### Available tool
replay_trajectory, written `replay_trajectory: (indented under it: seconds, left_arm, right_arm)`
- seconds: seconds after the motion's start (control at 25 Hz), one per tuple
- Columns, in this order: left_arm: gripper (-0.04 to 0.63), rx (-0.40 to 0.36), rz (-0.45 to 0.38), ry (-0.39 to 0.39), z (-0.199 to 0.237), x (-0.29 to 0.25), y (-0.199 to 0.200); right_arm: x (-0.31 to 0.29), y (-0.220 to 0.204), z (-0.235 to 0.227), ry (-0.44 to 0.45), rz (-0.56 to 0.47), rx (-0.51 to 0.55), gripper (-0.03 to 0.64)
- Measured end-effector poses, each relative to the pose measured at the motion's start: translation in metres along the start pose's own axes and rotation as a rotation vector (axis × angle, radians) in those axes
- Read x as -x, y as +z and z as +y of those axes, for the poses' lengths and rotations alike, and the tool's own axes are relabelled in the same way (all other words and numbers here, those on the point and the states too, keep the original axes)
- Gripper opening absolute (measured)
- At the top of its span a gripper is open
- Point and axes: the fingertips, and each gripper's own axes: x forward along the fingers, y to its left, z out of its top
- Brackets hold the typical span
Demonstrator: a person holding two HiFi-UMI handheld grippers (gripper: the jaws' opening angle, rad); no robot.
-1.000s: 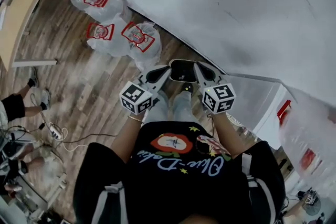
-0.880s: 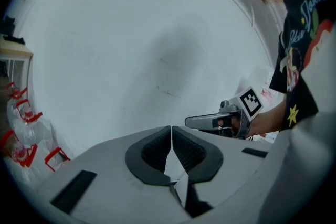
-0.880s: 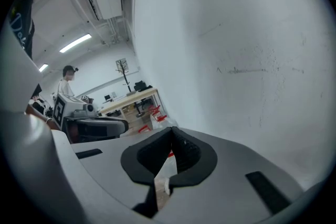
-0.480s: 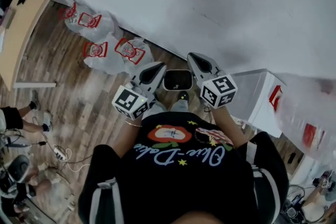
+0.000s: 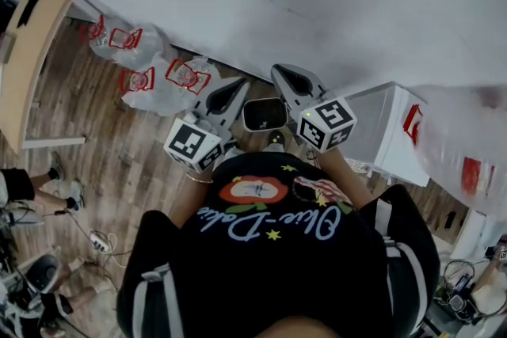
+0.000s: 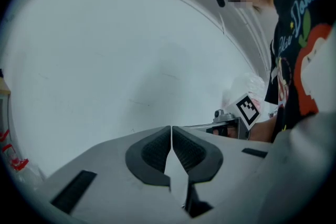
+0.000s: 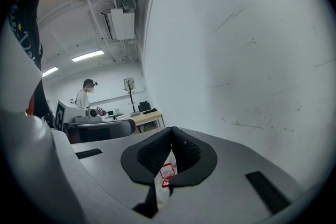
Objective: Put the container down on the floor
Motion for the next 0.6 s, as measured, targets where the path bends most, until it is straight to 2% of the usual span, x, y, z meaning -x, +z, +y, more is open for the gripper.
replay_trajectory:
  seconds: [0.16, 0.32, 0.6]
  left_arm:
    - [0.009, 0.003, 0.025, 0.016, 0.000, 0.005, -0.008]
    - [0.009, 0.052, 0.014, 0.026, 0.001, 0.012, -0.011]
    - [0.009, 0.054, 0.034, 0.067, 0.007, 0.021, -0.017]
  right_arm:
    - [0.003, -0.004, 0.001, 0.004, 0.009, -0.008, 0.000]
    - [0.005, -0.009, 0.001, 0.006, 0.021, -0.029, -0.002]
    - [0.000, -0.015, 0.009, 0.034, 0.036, -0.032, -0.001]
